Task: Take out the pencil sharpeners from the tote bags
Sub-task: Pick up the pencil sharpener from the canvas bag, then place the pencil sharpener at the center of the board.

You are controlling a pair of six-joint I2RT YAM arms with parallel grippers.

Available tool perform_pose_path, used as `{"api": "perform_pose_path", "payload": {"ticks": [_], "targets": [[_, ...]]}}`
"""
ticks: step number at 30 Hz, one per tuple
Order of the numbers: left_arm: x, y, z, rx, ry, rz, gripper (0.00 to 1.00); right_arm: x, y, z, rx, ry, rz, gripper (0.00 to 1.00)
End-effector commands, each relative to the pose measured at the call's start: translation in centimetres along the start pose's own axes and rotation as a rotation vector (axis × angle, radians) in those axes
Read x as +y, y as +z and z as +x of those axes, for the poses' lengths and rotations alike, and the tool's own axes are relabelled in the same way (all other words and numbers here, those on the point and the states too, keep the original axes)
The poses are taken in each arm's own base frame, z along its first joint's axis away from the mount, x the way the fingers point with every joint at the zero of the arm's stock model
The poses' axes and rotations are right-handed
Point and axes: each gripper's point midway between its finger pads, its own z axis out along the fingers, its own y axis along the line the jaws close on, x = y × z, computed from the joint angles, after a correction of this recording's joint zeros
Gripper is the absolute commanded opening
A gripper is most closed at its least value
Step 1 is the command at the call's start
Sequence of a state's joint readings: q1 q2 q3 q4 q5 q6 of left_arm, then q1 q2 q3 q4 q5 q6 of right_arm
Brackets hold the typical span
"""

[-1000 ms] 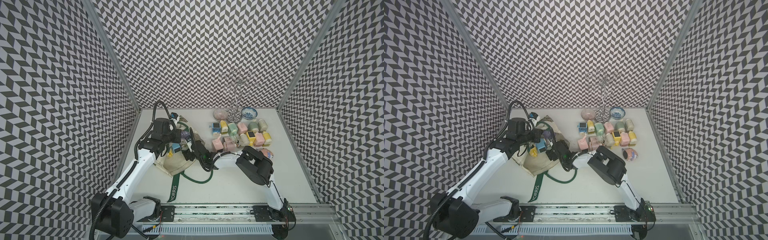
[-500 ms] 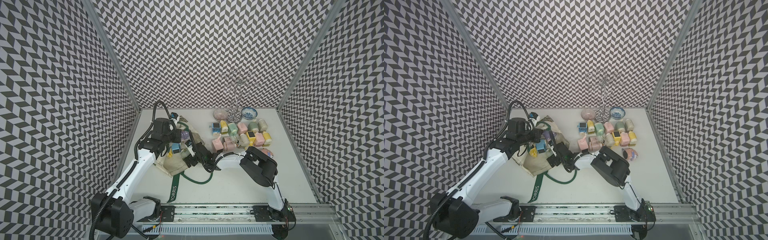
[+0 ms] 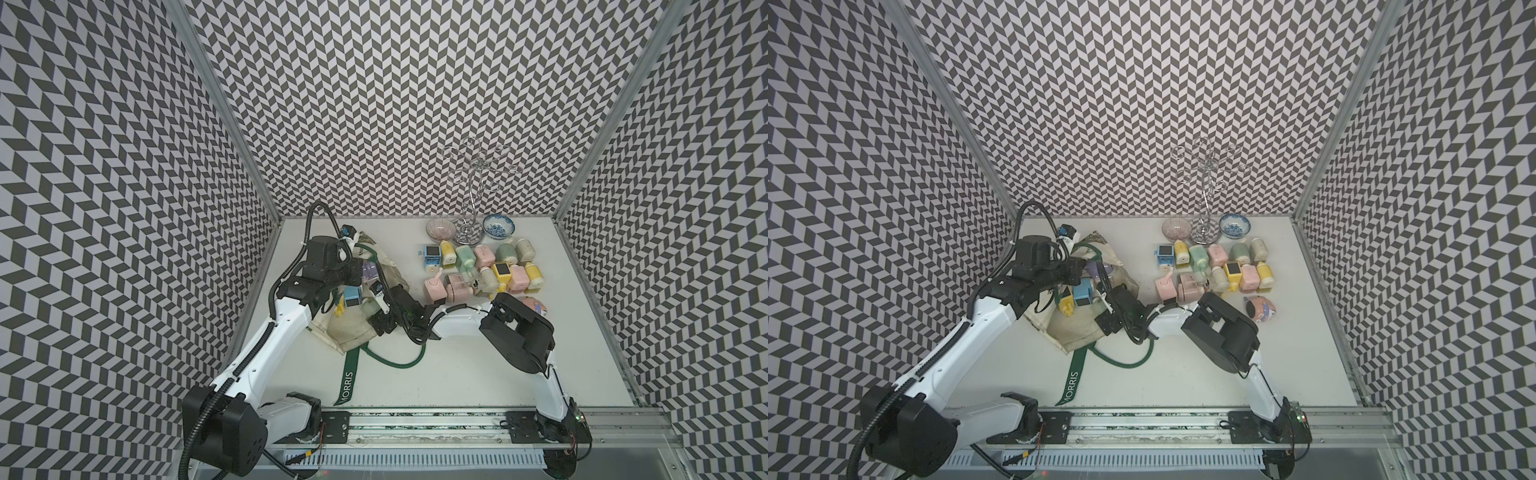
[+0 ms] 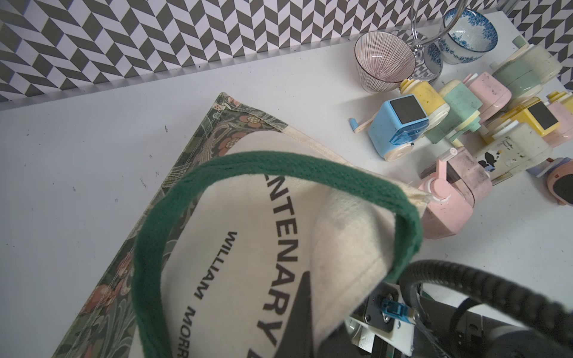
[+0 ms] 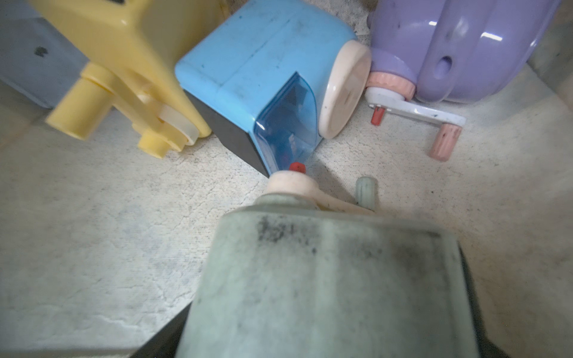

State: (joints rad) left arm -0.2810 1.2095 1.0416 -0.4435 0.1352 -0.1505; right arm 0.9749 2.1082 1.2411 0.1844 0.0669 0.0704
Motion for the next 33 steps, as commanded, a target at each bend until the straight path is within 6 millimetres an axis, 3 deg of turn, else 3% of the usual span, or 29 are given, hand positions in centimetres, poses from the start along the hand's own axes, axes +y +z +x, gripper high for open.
{"api": "perform_pose_path", "payload": {"ticks": [1, 7, 14, 20, 26, 33], "targets": [[-0.1, -0.2, -0.9, -0.041, 0.009, 0.008, 0.0, 1.2, -1.2, -2.9, -0.103, -0.01, -0.041, 0.82], [0.1, -0.2, -0.6, -0.039, 0.007, -0.002, 0.0, 1.2, -5.0, -3.0, -0.134, 0.006, -0.053, 0.79], [0.2, -0.2, -0.2, -0.033, 0.007, -0.008, 0.0, 0.2, -11.5, -2.1, -0.156, 0.039, -0.039, 0.78], [0.3, -0.3, -0.2, -0.037, 0.006, -0.008, 0.0, -3.4, -17.1, -0.2, -0.171, 0.118, 0.115, 0.77], [0.2, -0.4, 0.0, -0.035, 0.006, 0.003, 0.0, -8.3, -20.5, 4.2, -0.14, 0.355, 0.262, 0.77], [0.0, -0.5, 0.0, -0.037, 0.006, 0.014, 0.0, -13.7, -23.0, 9.2, -0.126, 0.542, 0.489, 0.77]]}}
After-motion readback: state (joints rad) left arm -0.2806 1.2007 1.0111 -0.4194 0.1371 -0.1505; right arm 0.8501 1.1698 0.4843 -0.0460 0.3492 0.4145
